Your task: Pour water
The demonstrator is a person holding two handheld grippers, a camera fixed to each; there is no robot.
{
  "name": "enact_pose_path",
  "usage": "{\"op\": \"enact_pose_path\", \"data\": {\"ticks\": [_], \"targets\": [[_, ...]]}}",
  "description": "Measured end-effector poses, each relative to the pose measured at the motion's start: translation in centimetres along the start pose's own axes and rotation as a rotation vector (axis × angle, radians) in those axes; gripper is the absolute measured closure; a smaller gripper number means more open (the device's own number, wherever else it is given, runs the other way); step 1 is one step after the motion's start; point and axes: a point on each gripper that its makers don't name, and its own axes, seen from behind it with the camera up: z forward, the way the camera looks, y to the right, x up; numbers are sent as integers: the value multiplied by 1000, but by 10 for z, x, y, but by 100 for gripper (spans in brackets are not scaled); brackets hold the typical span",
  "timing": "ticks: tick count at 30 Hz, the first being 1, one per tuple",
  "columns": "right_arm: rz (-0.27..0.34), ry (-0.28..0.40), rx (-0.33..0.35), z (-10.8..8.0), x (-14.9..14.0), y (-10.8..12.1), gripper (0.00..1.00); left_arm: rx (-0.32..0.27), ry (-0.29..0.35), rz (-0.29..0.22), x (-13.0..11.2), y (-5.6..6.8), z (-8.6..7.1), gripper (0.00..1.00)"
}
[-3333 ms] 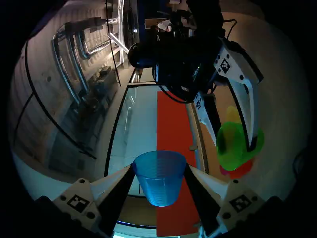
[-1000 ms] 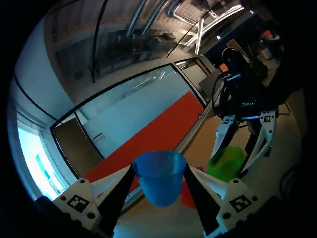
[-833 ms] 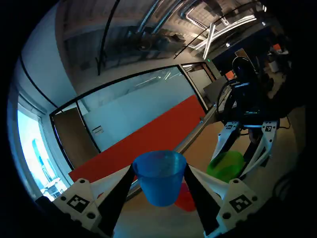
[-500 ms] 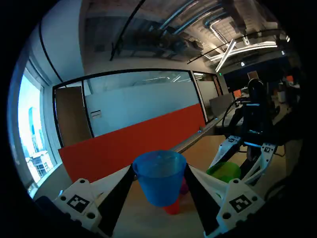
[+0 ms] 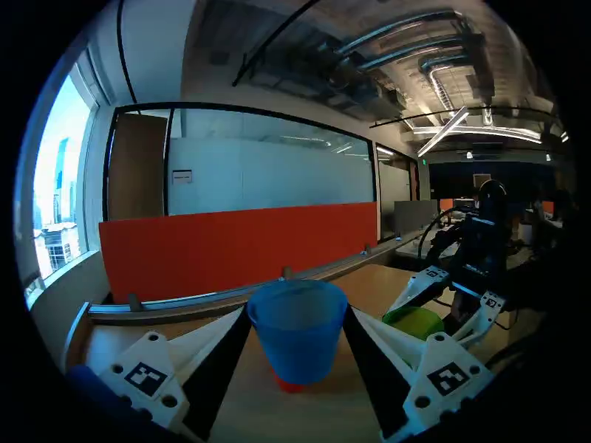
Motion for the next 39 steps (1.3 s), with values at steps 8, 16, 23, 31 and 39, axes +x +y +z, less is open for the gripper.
{"op": "enact_pose_path", "data": {"ticks": [8,16,23,31,39], "targets": [[5,-23,-8,-4,-3,2,7,-7,-35,-2,-13,-1,0,14],[18,-61,-7,-11,-9,4,8,-5,-94,-11,-34,-4,1,14],[43,-129,6,-19,-28,3,7,-14,-154,-3,-57,-4,1,14],[65,-197,13,-27,-50,5,8,-22,-218,33,-81,-2,3,14],[72,-254,24,-33,-70,3,8,-33,-281,52,-110,4,4,13]]}}
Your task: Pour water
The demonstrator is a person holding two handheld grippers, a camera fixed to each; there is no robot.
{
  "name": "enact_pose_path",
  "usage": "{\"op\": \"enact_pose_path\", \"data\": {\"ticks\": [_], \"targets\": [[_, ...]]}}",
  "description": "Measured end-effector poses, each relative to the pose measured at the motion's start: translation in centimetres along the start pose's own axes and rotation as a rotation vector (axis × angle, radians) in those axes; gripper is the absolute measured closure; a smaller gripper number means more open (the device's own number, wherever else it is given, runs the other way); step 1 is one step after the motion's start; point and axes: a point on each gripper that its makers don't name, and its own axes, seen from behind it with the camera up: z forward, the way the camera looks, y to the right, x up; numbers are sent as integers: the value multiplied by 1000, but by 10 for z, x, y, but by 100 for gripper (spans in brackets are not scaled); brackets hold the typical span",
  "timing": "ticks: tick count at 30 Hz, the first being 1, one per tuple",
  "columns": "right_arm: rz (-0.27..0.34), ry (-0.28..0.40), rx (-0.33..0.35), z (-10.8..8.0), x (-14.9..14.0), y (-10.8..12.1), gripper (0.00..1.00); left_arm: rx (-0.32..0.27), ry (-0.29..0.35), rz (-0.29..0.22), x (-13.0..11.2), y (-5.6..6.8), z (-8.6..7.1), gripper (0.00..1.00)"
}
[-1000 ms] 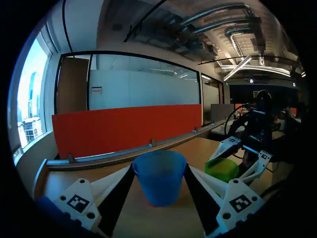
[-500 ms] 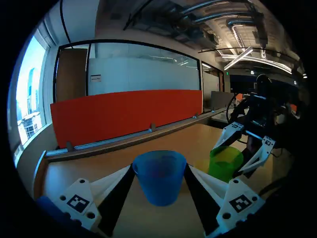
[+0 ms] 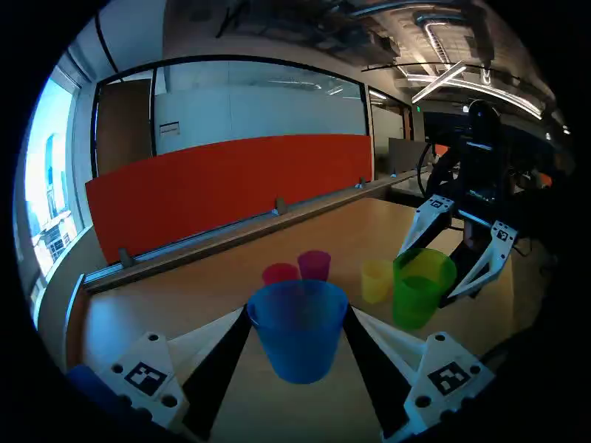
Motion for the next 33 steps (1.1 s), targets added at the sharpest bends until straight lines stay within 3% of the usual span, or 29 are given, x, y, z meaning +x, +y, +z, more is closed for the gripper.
{"op": "enact_pose_path", "data": {"ticks": [20,33], "targets": [[13,-99,23,7,-44,1,8,-55,-99,-53,-54,15,28,13],[22,-159,36,17,-77,3,8,-71,-144,-20,-86,22,41,13]]}}
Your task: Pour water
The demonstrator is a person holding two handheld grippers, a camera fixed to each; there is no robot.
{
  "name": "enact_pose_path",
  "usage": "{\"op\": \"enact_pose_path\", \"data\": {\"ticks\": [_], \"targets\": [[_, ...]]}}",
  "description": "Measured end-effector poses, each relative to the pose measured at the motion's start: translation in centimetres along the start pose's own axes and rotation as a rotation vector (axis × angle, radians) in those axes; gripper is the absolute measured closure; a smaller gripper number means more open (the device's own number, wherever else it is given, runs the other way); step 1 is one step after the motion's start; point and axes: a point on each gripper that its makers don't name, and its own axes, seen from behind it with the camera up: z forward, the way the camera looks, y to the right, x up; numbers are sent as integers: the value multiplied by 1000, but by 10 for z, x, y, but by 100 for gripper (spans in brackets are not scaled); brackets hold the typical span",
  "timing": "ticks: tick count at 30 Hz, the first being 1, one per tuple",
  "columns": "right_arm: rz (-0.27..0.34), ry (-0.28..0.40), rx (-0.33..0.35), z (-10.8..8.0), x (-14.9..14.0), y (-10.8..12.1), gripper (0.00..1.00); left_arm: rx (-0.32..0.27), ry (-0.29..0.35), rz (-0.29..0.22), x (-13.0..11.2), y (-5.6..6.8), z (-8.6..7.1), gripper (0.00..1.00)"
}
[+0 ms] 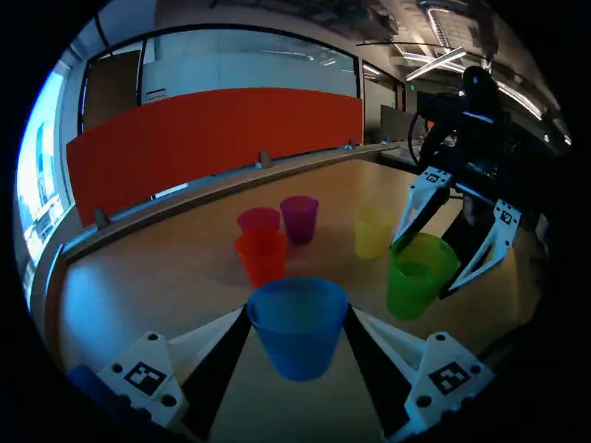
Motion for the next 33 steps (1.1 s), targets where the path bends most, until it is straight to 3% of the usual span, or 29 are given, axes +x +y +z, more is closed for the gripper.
{"op": "enact_pose_path", "data": {"ticks": [16,33], "targets": [[4,-44,8,13,-24,2,7,-17,-26,28,-21,10,19,13],[7,-58,10,19,-36,4,8,-26,-36,41,-30,14,27,13]]}}
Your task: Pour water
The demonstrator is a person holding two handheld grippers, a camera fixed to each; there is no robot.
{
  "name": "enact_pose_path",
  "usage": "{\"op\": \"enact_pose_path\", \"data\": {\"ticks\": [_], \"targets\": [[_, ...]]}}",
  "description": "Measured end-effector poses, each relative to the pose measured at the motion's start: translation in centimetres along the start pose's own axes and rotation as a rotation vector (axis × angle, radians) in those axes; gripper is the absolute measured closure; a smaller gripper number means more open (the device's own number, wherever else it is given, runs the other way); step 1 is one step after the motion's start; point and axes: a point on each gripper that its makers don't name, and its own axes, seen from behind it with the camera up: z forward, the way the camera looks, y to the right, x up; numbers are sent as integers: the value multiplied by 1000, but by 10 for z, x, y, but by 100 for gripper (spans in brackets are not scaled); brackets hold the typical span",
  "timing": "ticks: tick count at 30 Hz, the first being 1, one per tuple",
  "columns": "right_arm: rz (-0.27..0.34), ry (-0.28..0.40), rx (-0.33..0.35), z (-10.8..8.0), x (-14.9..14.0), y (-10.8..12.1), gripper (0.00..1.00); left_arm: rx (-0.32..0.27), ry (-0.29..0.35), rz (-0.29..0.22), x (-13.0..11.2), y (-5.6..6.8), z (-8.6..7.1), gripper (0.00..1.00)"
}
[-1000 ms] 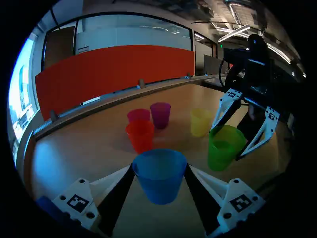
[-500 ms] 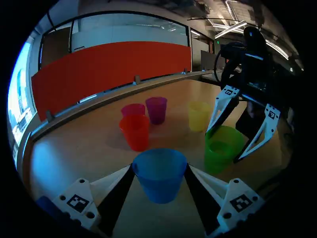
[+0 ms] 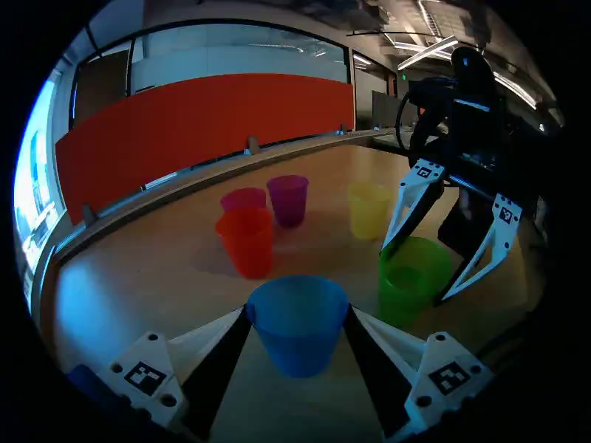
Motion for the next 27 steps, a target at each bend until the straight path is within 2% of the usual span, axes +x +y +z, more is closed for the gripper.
{"op": "enact_pose_path", "data": {"ticks": [12,27], "targets": [[2,-19,2,1,-9,-1,7,-1,-6,20,-4,1,0,13],[14,-25,-6,-6,-17,-2,7,2,-29,32,-12,1,-10,13]]}}
